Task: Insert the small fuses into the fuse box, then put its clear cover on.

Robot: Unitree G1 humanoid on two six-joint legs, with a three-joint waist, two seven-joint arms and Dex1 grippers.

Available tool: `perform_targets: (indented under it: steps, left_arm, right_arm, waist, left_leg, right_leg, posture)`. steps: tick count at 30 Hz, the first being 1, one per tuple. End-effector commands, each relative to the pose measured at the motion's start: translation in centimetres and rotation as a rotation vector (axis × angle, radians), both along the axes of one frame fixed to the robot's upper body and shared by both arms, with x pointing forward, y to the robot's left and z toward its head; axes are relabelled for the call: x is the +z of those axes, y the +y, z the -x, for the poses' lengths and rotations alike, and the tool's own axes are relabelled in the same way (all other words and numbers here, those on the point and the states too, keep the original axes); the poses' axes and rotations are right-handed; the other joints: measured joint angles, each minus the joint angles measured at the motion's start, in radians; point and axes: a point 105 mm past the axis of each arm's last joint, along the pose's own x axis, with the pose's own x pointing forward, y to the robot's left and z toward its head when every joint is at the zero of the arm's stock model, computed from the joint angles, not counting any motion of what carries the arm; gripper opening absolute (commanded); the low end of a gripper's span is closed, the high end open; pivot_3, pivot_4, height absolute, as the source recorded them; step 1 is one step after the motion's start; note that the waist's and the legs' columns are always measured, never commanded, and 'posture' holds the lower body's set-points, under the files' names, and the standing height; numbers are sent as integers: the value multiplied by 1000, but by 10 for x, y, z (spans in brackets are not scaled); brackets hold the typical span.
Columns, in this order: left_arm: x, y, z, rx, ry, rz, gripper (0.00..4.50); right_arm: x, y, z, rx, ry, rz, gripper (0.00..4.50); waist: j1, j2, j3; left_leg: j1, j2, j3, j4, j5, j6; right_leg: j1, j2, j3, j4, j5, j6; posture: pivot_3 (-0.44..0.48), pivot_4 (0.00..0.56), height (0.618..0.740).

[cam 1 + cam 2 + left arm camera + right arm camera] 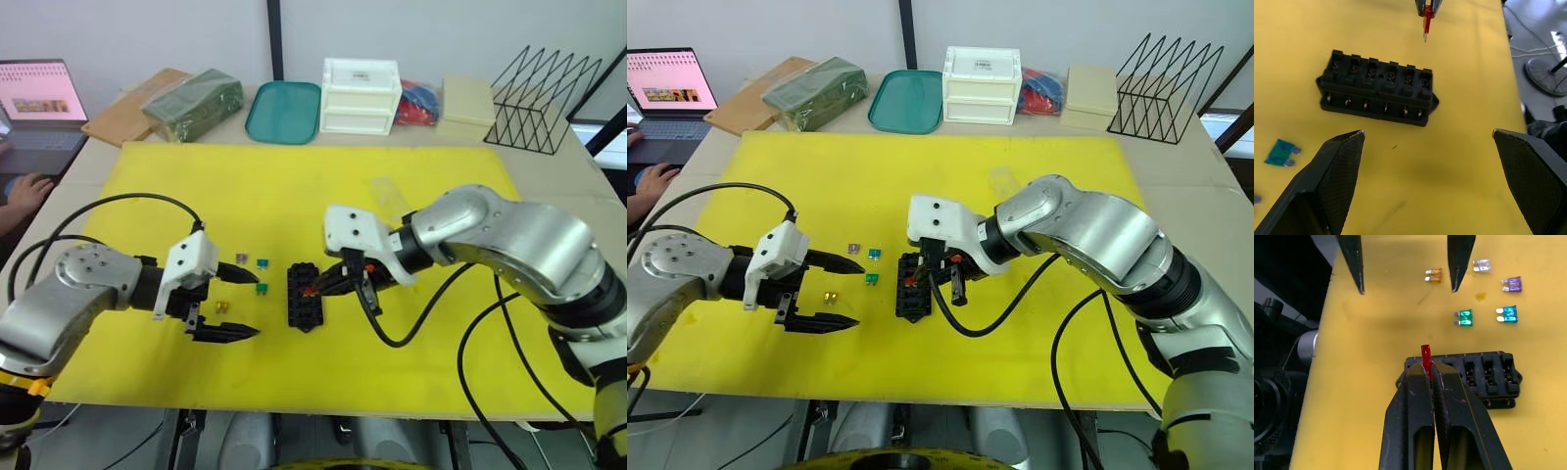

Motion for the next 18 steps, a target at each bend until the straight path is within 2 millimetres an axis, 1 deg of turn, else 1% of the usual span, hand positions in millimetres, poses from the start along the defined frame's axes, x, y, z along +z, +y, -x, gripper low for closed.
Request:
perform_targets:
  steps: [1, 4, 12, 18]
  left_arm:
    - [-5, -9, 3, -54, -64, -10, 4474]
    - [-9, -12, 3, -60, -90, -13, 4474]
    - [-14, -15, 2, -53, -117, -15, 4474]
    - [-15, -18, 0, -47, -123, -5, 4474]
  right_arm:
    - [-2, 2, 6, 51, -61, 111, 0]
    - [-7, 6, 5, 67, -93, 157, 0]
    - [-15, 13, 5, 57, -68, 185, 0]
    - [-11, 21, 7, 60, -54, 170, 0]
  waist:
    - [-1, 1, 0]
    - [-1, 0, 0]
    - [0, 0, 0]
    - [-1, 0, 0]
  left_leg:
    - [0, 0, 0, 0, 0, 0]
    - [0, 0, 0, 0, 0, 0]
    - [0, 0, 0, 0, 0, 0]
    - [0, 0, 0, 0, 0, 0]
  right_leg:
    - [0, 0, 0, 0, 0, 0]
    - [-1, 0, 1, 1, 0, 0]
    - [-1, 0, 1, 1, 0, 0]
    - [-1, 0, 1, 1, 0, 0]
  posture:
    - [0, 150, 740]
    - [0, 150, 740]
    - [0, 150, 740]
    - [0, 150, 740]
